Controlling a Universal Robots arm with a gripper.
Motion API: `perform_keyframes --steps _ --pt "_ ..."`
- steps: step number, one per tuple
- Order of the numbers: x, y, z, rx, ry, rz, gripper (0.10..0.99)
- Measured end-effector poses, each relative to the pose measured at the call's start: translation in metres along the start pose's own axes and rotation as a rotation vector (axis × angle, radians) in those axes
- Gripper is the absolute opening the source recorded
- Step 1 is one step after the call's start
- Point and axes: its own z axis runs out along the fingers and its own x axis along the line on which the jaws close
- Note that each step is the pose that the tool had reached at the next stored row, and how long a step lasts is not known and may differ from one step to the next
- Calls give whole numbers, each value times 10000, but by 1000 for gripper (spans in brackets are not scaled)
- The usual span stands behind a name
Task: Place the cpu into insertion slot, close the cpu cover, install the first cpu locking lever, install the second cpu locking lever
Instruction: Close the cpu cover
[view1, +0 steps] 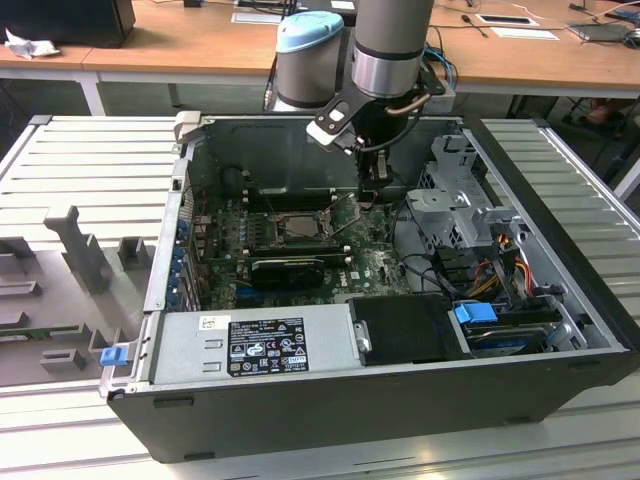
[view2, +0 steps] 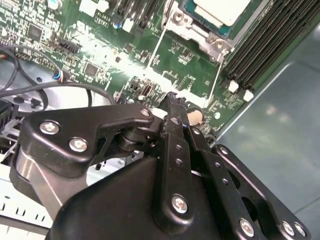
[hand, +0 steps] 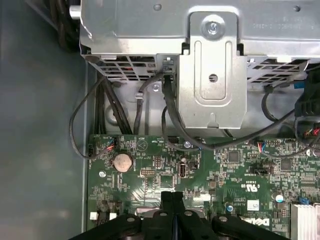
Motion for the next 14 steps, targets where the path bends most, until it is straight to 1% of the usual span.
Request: perform_keyframes --steps 3,6,8,10,14 --pt "-1 68 4 7 -2 -6 106" --pt "-1 100 19 10 3 -57 106" --pt "-3 98 59 11 3 -91 106" --pt "-3 97 117 22 8 -161 106" --pt "-3 93 116 183 10 -174 106"
